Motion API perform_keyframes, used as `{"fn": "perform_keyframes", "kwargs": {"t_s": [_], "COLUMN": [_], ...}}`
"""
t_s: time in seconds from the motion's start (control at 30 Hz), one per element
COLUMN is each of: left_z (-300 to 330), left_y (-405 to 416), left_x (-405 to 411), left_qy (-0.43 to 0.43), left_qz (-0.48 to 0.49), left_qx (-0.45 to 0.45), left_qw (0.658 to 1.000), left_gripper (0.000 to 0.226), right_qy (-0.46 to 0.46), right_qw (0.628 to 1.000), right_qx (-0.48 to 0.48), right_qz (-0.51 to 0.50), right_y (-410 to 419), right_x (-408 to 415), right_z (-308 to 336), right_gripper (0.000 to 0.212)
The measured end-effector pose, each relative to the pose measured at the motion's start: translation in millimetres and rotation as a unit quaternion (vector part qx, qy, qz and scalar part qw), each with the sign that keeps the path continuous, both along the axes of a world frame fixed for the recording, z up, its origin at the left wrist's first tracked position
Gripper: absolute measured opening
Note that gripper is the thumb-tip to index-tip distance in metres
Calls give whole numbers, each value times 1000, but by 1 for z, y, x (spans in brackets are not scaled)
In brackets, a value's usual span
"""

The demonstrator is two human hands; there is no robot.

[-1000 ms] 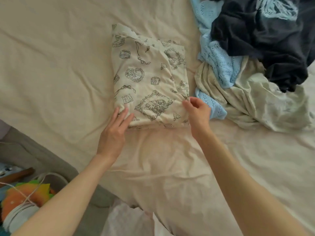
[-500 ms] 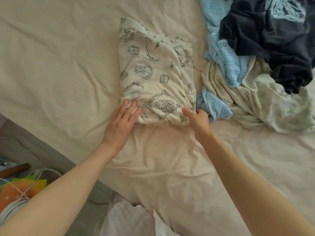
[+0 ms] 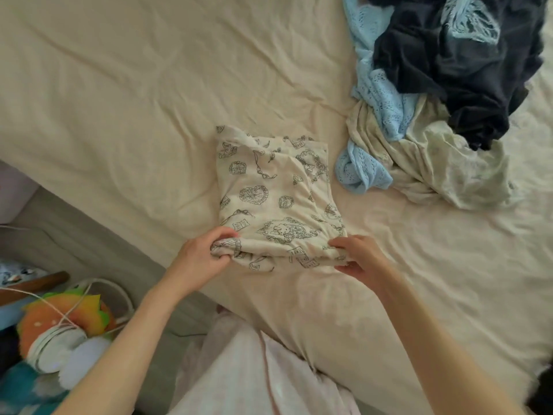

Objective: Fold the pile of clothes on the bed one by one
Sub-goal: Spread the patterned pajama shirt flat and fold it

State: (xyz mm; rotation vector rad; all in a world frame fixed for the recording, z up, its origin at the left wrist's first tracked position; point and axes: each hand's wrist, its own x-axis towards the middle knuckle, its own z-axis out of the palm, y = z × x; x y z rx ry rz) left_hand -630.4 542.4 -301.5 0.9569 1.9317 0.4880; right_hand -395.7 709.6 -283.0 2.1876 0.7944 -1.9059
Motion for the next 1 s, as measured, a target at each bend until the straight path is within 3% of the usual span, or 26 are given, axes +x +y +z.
{"fn": "perform_keyframes", "kwargs": {"t_s": [0.2,0.33,0.37,0.43,0.5,0.57,0.63,0.7,0.8,1.0], "left_z": [11,-12,-20,-34,-40,-42,-52,-69,-101,-153], "left_y": [51,106,116,130,136,136,132,127,123,123], "left_x": [-31,-53,-55,-58,-55,-42,-25,-12,-11,-10], "left_qy": [-52,-3,15,77,196,305,337,337,355,409], "left_qz": [159,190,185,156,116,44,-60,-131,-142,-133], "left_qx": [115,95,71,35,42,100,155,124,68,95], "left_qw": [979,977,980,984,973,946,927,924,922,898], "left_gripper": [36,39,43,47,47,46,46,47,51,54], "right_qy": [54,76,54,-33,-113,-83,-49,-48,-69,-70], "right_qw": [988,979,982,974,898,777,688,664,666,633], "right_qx": [86,133,148,222,364,500,537,508,481,543], "right_qz": [-113,-132,-106,35,219,372,486,547,565,547], "right_y": [47,85,90,92,84,68,55,48,49,52], "right_x": [-27,-68,-76,-87,-94,-102,-106,-107,-105,-102], "right_z": [8,-11,-18,-33,-43,-47,-60,-79,-114,-172], "right_gripper": [6,11,10,22,34,39,44,49,52,52]}}
